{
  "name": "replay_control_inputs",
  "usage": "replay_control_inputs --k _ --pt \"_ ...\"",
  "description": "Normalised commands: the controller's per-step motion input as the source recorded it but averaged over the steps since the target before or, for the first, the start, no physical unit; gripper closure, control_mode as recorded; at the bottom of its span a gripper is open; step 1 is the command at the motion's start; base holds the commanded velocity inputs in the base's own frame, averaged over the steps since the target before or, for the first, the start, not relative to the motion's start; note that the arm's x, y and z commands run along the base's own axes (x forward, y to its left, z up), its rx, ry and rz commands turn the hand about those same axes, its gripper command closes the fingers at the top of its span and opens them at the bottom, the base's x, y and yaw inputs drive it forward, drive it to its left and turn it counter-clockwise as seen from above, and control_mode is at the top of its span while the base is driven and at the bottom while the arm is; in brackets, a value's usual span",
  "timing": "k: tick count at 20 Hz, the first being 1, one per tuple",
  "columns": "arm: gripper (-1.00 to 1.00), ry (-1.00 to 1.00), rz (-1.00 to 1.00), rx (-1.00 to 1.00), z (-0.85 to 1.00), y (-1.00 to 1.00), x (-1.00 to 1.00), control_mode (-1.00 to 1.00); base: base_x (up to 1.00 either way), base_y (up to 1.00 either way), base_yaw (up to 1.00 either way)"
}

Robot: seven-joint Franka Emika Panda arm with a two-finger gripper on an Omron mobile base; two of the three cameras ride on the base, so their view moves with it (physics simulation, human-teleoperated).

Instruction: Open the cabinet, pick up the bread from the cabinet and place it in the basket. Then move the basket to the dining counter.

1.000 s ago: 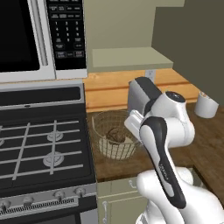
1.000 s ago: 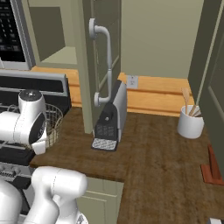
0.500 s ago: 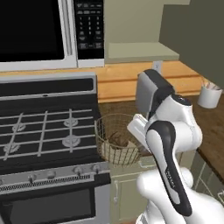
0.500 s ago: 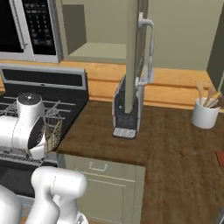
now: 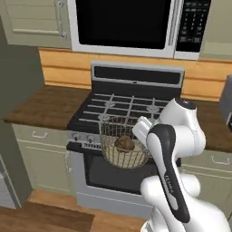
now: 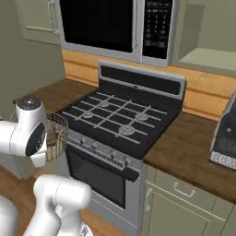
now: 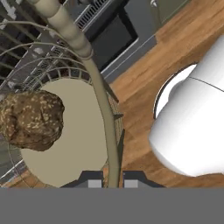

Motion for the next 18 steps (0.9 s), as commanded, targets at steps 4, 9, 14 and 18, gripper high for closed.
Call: replay_control_inputs --k 4,9,14,18 --pt "1.0 0.0 0.0 0.0 0.0 0.0 0.0 1.0 -0.18 0.0 1.0" --pt "1.0 0.0 0.0 0.0 0.0 0.0 0.0 1.0 -0.19 0.0 1.0" --pt "1.0 0.0 0.0 0.0 0.0 0.0 0.0 1.0 -0.19 0.0 1.0" --pt "1.0 0.0 0.0 0.0 0.0 0.0 0.0 1.0 -0.08 0.0 1.0"
